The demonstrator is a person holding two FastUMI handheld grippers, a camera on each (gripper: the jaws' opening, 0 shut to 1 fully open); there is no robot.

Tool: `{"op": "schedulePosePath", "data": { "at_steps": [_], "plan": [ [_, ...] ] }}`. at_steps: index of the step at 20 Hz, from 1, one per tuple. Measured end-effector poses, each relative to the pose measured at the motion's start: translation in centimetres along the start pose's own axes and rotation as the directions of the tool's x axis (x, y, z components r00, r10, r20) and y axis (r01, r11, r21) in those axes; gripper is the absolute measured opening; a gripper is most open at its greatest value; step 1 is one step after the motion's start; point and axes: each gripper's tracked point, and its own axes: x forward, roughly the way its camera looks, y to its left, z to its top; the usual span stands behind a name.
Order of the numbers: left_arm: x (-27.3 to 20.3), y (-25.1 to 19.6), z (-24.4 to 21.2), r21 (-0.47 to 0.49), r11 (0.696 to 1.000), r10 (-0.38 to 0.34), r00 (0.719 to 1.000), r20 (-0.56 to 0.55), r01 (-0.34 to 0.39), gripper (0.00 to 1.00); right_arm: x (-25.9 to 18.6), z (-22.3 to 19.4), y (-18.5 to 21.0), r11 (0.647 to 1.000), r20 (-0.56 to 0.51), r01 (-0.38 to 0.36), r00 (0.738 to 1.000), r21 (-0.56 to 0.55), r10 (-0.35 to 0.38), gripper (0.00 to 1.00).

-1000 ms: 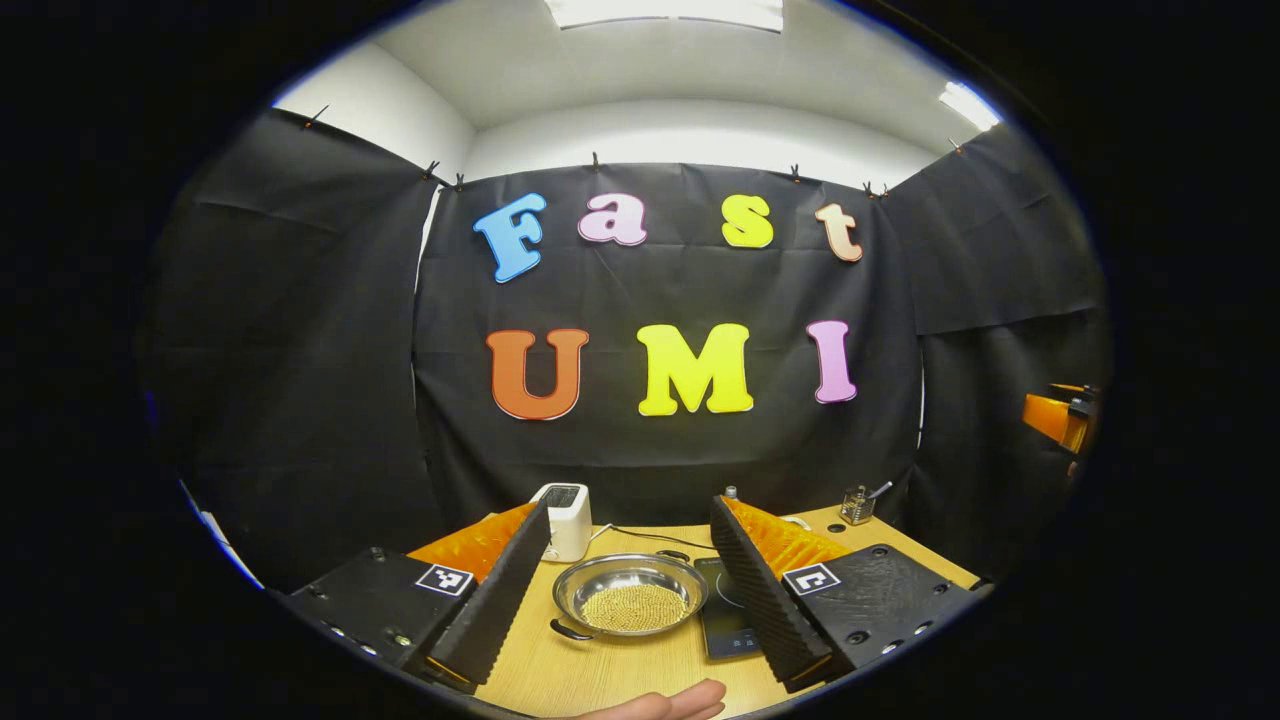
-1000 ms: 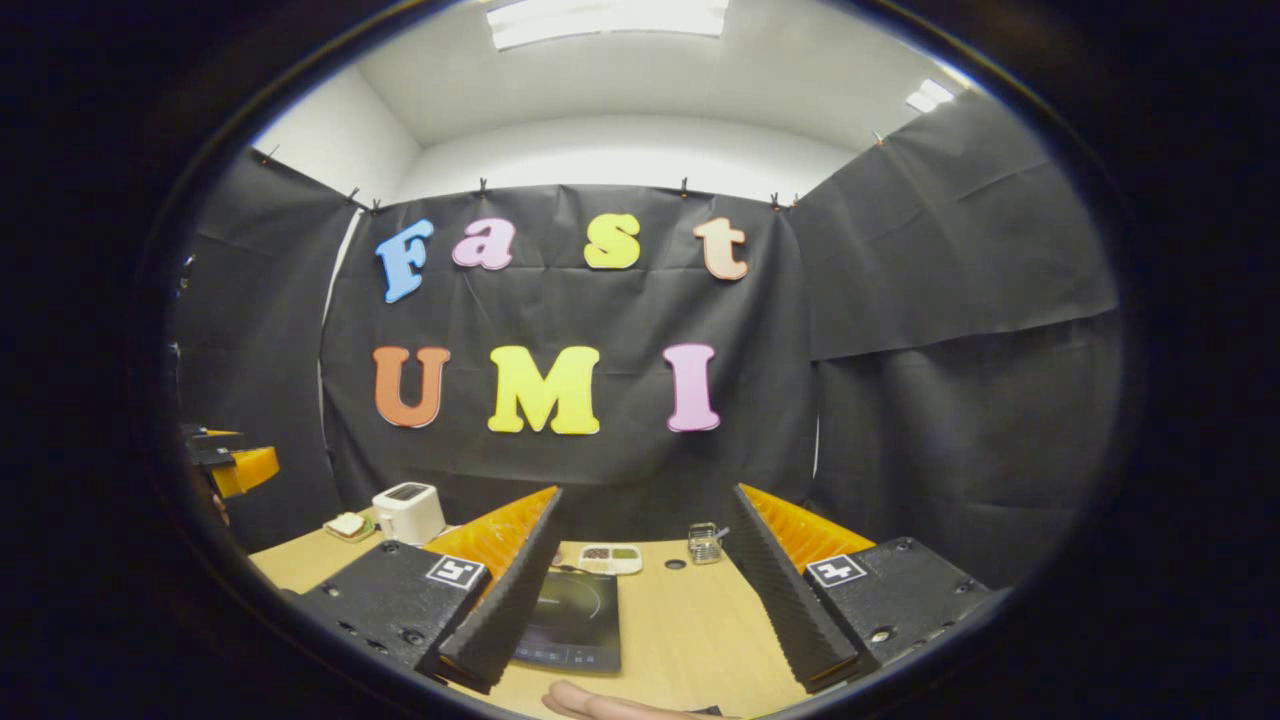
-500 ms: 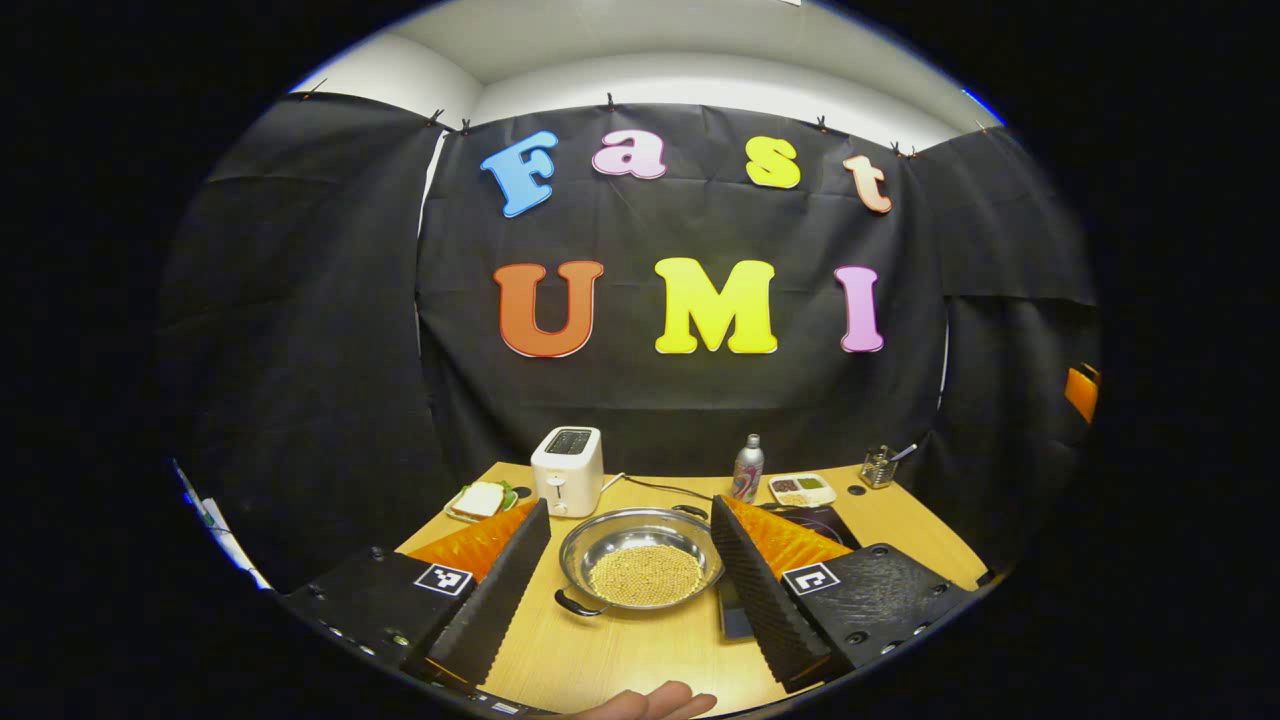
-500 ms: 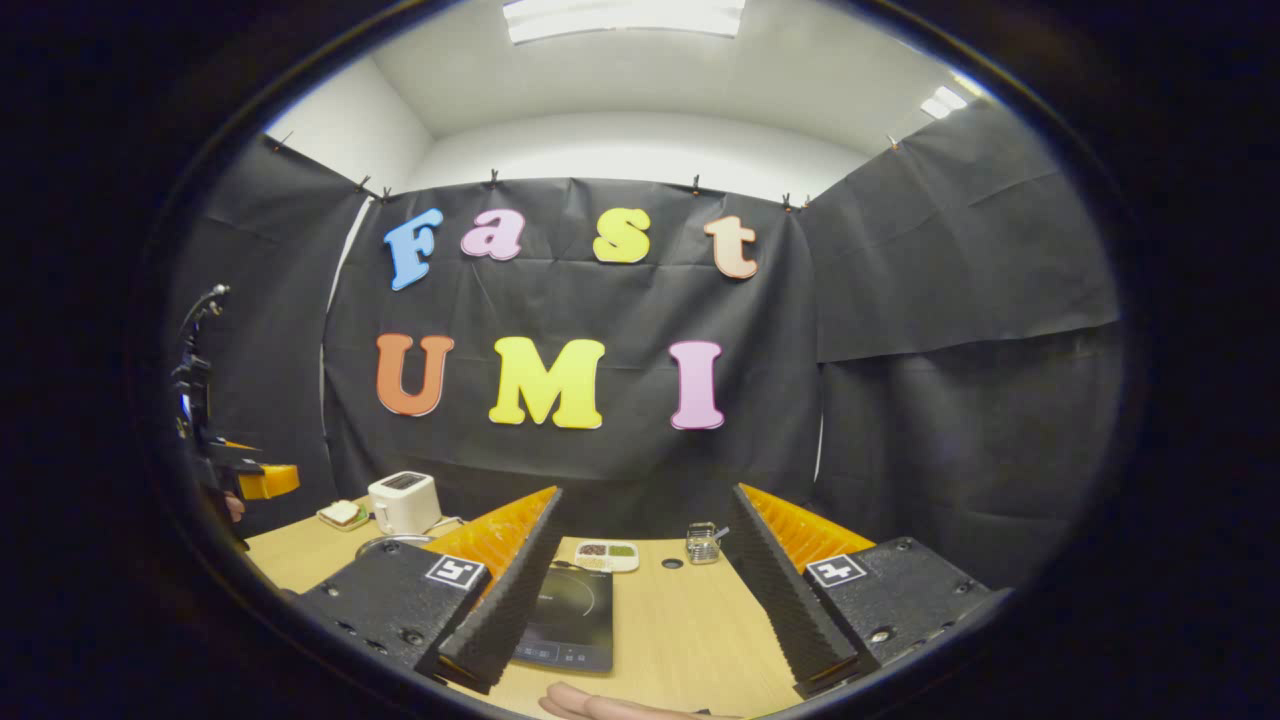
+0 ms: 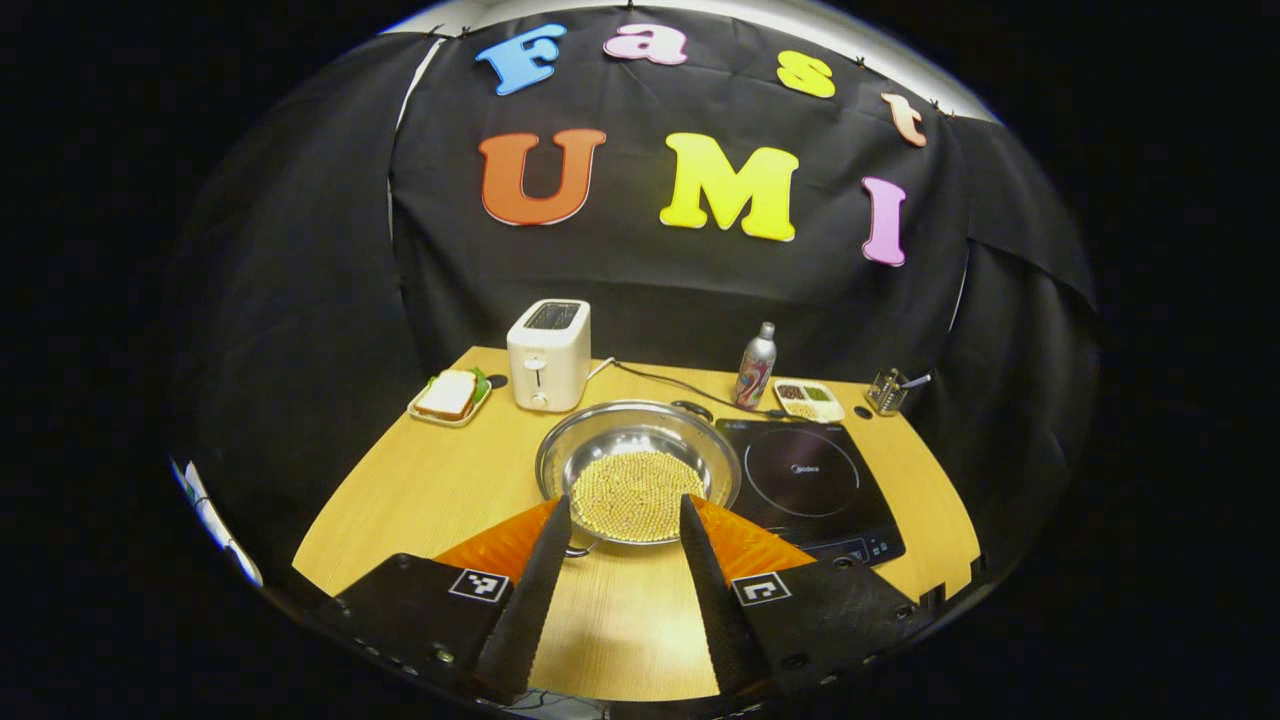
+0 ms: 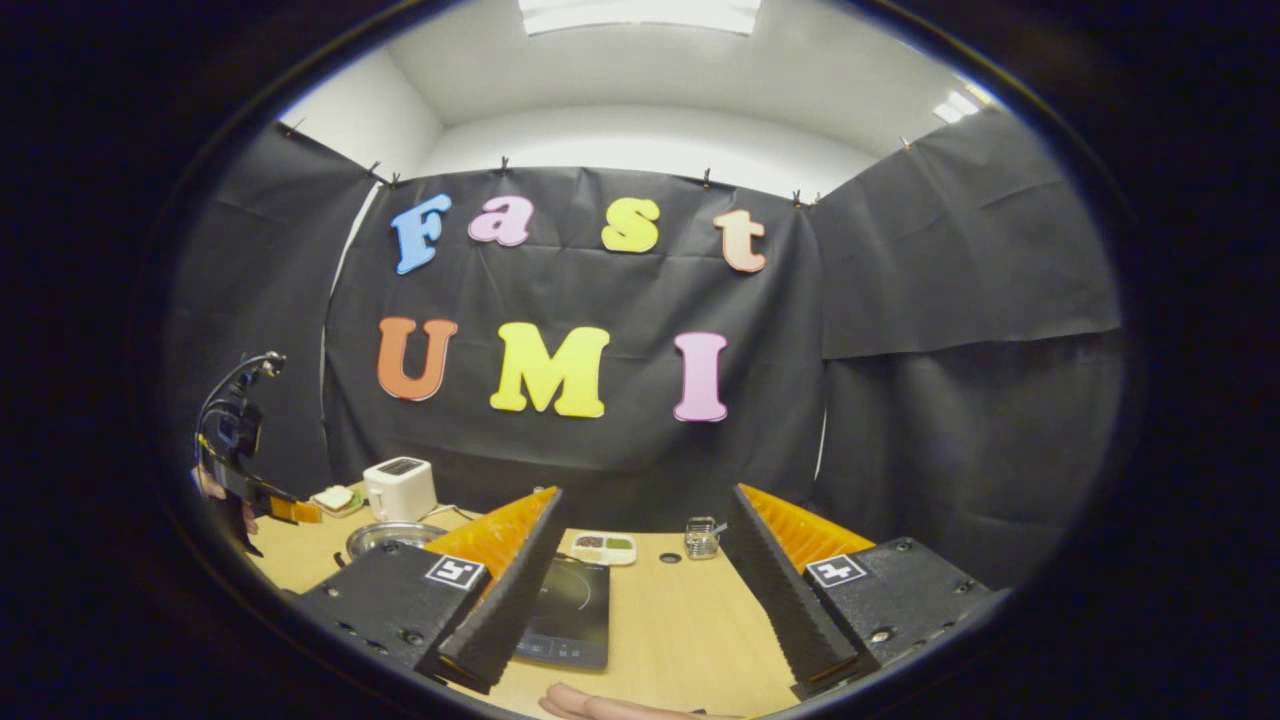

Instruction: First push the handle of the pot to place it horizontally, then grasp the pot with both hands and set it on the induction cooktop.

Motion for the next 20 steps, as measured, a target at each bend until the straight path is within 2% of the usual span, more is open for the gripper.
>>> {"op": "schedulePosePath", "data": {
  "at_steps": [1, 3, 5, 6, 7, 13, 16, 20],
  "plan": [
    [0.8, -0.4, -0.7, 0.025, 0.999, -0.019, 0.999, -0.042, 0.020, 0.52, 0.3, -0.2, -0.2, 1.000, -0.002, 0.004, 1.000, -0.002, -0.004, 0.99],
    [1.9, -0.1, -3.1, 0.038, 0.999, -0.003, 0.994, -0.114, 0.007, 0.03, 0.6, -0.7, -0.2, 1.000, -0.009, 0.009, 1.000, 0.000, -0.009, 0.98],
    [3.2, 0.8, -4.4, 0.094, 0.995, 0.033, 0.988, -0.148, -0.019, 0.07, 1.0, -1.1, -0.1, 1.000, -0.019, 0.005, 1.000, 0.007, -0.004, 0.99],
    [3.6, 0.7, -5.0, 0.100, 0.995, 0.039, 0.985, -0.169, -0.022, 0.00, 1.3, -1.4, -0.2, 1.000, -0.024, 0.004, 1.000, 0.010, -0.004, 0.99],
    [4.6, 0.2, -5.8, 0.105, 0.994, 0.030, 0.980, -0.196, -0.009, 0.00, 1.5, -1.8, -0.3, 1.000, -0.031, 0.005, 1.000, 0.010, -0.004, 0.99],
    [7.7, -0.6, -9.8, 0.105, 0.994, 0.024, 0.943, -0.332, 0.012, 0.00, 3.1, -4.1, -1.2, 1.000, -0.082, 0.022, 0.996, 0.017, -0.021, 0.99],
    [9.0, 0.1, -10.8, 0.126, 0.992, 0.048, 0.930, -0.364, -0.002, 0.00, 4.0, -5.0, -1.5, 0.999, -0.101, 0.028, 0.995, 0.025, -0.026, 0.99],
    [10.3, 0.8, -11.5, 0.108, 0.994, 0.058, 0.918, -0.391, -0.016, 0.00, 5.0, -5.5, -1.9, 0.999, -0.110, 0.029, 0.994, 0.030, -0.026, 0.99]
  ]
}}
